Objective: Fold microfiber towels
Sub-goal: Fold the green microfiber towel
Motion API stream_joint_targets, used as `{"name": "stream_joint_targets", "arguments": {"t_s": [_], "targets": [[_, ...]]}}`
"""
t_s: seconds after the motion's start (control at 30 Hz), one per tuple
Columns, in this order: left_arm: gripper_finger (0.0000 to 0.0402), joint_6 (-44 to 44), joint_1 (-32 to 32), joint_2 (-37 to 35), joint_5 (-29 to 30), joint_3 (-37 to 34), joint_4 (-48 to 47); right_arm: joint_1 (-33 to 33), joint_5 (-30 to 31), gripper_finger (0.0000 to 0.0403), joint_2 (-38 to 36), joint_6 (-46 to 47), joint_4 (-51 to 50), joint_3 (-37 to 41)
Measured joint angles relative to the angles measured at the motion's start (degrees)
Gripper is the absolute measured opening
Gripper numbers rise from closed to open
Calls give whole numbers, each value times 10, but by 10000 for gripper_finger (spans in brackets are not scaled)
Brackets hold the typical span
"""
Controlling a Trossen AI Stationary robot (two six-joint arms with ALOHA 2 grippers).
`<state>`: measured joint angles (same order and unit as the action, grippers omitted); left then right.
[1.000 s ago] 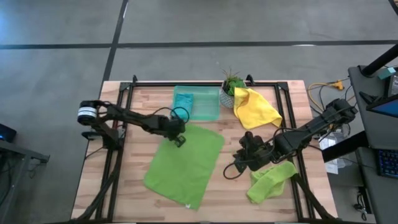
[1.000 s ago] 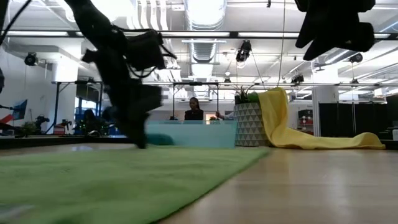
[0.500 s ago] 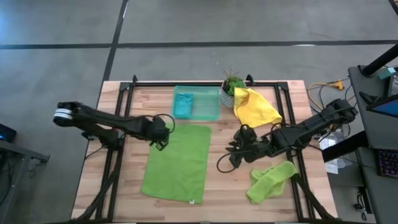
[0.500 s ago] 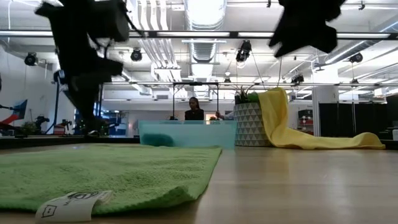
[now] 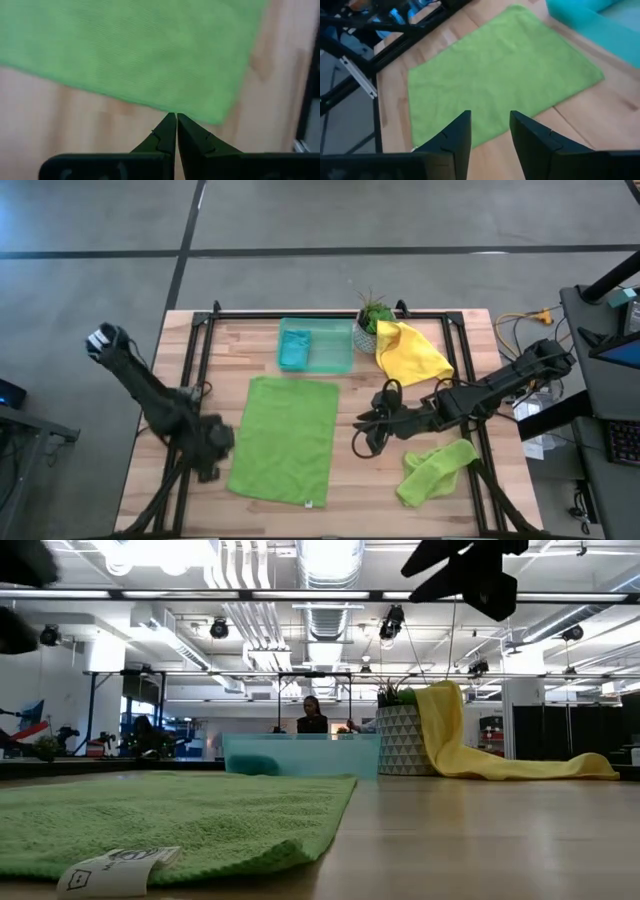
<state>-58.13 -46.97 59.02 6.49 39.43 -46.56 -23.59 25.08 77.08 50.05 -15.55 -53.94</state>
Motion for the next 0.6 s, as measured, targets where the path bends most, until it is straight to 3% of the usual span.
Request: {"name": "stream_joint_targets", "arguments": {"t_s": [0.13, 0.27, 0.43, 0.6], "targets": [[0, 5, -93, 97, 12, 11, 101, -8, -1, 129, 0, 28, -1, 9], [0, 48, -147, 203, 57, 55, 103, -13, -9, 132, 0, 36, 0, 9], [0, 64, -149, 303, 41, 78, 103, -13, -33, 129, 0, 46, 0, 9], [18, 81, -140, 333, 29, 89, 156, -13, -61, 129, 0, 79, 0, 9]]}}
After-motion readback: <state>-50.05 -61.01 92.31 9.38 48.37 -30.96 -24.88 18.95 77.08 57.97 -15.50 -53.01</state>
